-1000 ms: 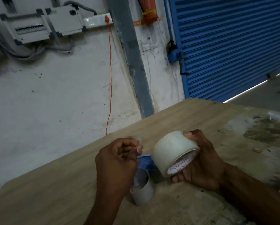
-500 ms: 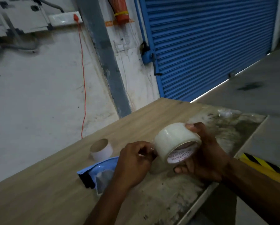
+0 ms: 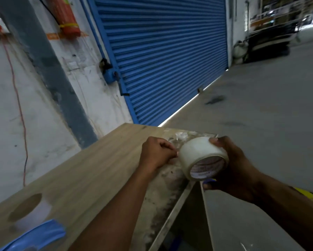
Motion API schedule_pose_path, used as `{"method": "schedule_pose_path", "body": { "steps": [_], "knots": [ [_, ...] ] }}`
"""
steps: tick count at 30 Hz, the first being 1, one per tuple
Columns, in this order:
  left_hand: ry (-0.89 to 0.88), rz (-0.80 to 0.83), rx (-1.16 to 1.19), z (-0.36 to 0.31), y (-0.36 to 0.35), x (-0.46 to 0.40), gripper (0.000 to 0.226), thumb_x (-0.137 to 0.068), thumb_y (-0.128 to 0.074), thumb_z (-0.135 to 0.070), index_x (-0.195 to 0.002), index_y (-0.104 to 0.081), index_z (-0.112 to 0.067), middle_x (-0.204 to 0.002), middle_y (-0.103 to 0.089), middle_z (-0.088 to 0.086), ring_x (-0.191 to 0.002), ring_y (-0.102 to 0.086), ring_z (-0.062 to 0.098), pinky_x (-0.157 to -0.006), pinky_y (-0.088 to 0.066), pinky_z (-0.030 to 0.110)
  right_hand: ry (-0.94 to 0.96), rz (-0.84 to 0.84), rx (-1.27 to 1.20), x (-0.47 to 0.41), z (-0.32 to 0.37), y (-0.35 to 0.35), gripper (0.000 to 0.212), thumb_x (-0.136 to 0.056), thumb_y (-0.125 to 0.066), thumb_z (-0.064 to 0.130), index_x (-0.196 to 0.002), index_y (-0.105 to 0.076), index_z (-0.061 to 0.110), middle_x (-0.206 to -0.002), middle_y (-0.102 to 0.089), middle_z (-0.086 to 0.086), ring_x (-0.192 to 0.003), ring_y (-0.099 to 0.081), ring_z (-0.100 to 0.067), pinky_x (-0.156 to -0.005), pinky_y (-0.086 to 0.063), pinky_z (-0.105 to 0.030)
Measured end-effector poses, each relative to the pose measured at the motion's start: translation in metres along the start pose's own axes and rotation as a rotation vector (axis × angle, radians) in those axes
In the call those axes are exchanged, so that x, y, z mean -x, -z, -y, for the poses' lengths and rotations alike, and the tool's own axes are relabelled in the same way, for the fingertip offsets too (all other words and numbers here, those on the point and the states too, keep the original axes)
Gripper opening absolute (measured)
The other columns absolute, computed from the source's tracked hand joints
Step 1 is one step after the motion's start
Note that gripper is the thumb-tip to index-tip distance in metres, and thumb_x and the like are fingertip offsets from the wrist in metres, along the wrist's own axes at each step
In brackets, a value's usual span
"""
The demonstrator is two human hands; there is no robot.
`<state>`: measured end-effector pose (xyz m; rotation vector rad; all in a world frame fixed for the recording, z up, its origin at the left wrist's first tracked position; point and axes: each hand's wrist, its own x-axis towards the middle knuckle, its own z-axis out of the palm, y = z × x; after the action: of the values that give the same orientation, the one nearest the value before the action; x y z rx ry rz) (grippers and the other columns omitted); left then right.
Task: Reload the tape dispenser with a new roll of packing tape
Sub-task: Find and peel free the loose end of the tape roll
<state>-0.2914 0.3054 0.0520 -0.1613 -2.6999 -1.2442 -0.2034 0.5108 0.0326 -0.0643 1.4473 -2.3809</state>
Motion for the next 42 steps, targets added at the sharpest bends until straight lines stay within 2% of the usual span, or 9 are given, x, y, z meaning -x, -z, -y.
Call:
{"method": "schedule_pose_path", "body": {
  "steps": [4,10,16,25,28,30,32,37,42],
  "knots": [
    [-0.062,-0.048,-0.211,0.002,-0.025,-0.012,0.01,-0.08,-0.081,-0.012,-0.082,-0.08,-0.022,-0.077,-0.077,-0.007,-0.072,-0.07,0.003,-0.071,-0.055,0.021,0.026,-0.071,0.013,-0.012,0.004,0.008,0.061,-0.072,-0.066,0.062,-0.117,-0.075,0.021,-0.106,-0.075,-0.019,-0.083,-0.069,-0.028,-0.067,-0.052,-0.037],
    [-0.035,-0.092,-0.306,0.009,-0.042,-0.014,0.02,-0.093,-0.068,-0.015,-0.075,-0.074,-0.021,-0.081,-0.076,-0.002,-0.086,-0.071,0.021,-0.07,-0.06,0.036,0.02,-0.066,0.06,-0.022,0.004,0.008,0.07,-0.069,-0.063,0.066,-0.123,-0.071,0.022,-0.114,-0.075,-0.019,-0.1,-0.07,-0.032,-0.068,-0.056,-0.036],
    [-0.069,-0.239,-0.352,0.011,-0.033,-0.01,0.011,-0.091,-0.069,-0.017,-0.088,-0.078,-0.021,-0.082,-0.076,-0.005,-0.073,-0.067,0.011,-0.058,-0.051,0.026,0.029,-0.067,0.104,-0.025,0.0,-0.001,0.071,-0.068,-0.063,0.068,-0.123,-0.069,0.023,-0.111,-0.076,-0.018,-0.101,-0.07,-0.032,-0.071,-0.055,-0.038],
    [0.007,-0.046,-0.374,0.013,-0.011,-0.002,0.023,-0.096,-0.065,-0.014,-0.074,-0.068,-0.019,-0.075,-0.065,-0.002,-0.068,-0.055,0.013,-0.058,-0.04,0.025,0.048,-0.093,0.124,-0.024,0.0,-0.021,0.066,-0.071,-0.062,0.065,-0.121,-0.07,0.023,-0.11,-0.077,-0.016,-0.106,-0.069,-0.034,-0.073,-0.054,-0.039],
    [-0.024,-0.021,-0.342,0.02,0.002,0.004,0.014,-0.1,-0.063,-0.018,-0.106,-0.076,-0.019,-0.103,-0.076,0.003,-0.086,-0.065,0.014,-0.073,-0.048,0.026,0.051,-0.083,0.114,-0.023,-0.002,-0.03,0.066,-0.072,-0.064,0.065,-0.121,-0.071,0.023,-0.11,-0.077,-0.017,-0.108,-0.068,-0.035,-0.075,-0.053,-0.04],
    [-0.047,-0.035,-0.305,0.028,0.017,0.011,0.033,-0.1,-0.065,-0.02,-0.132,-0.068,-0.026,-0.129,-0.071,-0.001,-0.112,-0.066,0.014,-0.089,-0.051,0.026,0.05,-0.066,0.084,-0.021,-0.003,-0.036,0.064,-0.076,-0.065,0.065,-0.123,-0.07,0.022,-0.11,-0.076,-0.017,-0.11,-0.067,-0.036,-0.074,-0.054,-0.04],
    [-0.098,-0.077,-0.253,0.029,0.04,0.025,0.037,-0.1,-0.064,-0.019,-0.136,-0.065,-0.028,-0.135,-0.068,-0.005,-0.119,-0.065,0.011,-0.097,-0.05,0.026,0.042,-0.031,0.037,-0.021,-0.008,-0.043,0.067,-0.074,-0.066,0.066,-0.125,-0.068,0.023,-0.114,-0.075,-0.017,-0.113,-0.066,-0.038,-0.075,-0.054,-0.041],
    [-0.207,-0.214,0.128,0.016,0.113,0.1,0.019,-0.098,-0.068,-0.025,-0.114,-0.077,-0.025,-0.097,-0.08,-0.009,-0.087,-0.076,0.009,-0.076,-0.064,0.028,-0.008,0.154,-0.079,-0.025,-0.03,-0.079,0.079,-0.061,-0.075,0.065,-0.129,-0.069,0.024,-0.125,-0.071,-0.019,-0.113,-0.068,-0.039,-0.073,-0.057,-0.042],
    [-0.277,-0.29,-0.048,0.034,0.138,0.131,0.035,-0.075,-0.087,-0.002,-0.085,-0.077,-0.034,-0.07,-0.071,-0.01,-0.066,-0.067,0.001,-0.065,-0.054,0.016,-0.025,0.358,-0.106,-0.026,-0.044,-0.12,0.091,-0.042,-0.087,0.065,-0.122,-0.074,0.023,-0.126,-0.069,-0.022,-0.106,-0.071,-0.037,-0.067,-0.06,-0.039]
  ]
}}
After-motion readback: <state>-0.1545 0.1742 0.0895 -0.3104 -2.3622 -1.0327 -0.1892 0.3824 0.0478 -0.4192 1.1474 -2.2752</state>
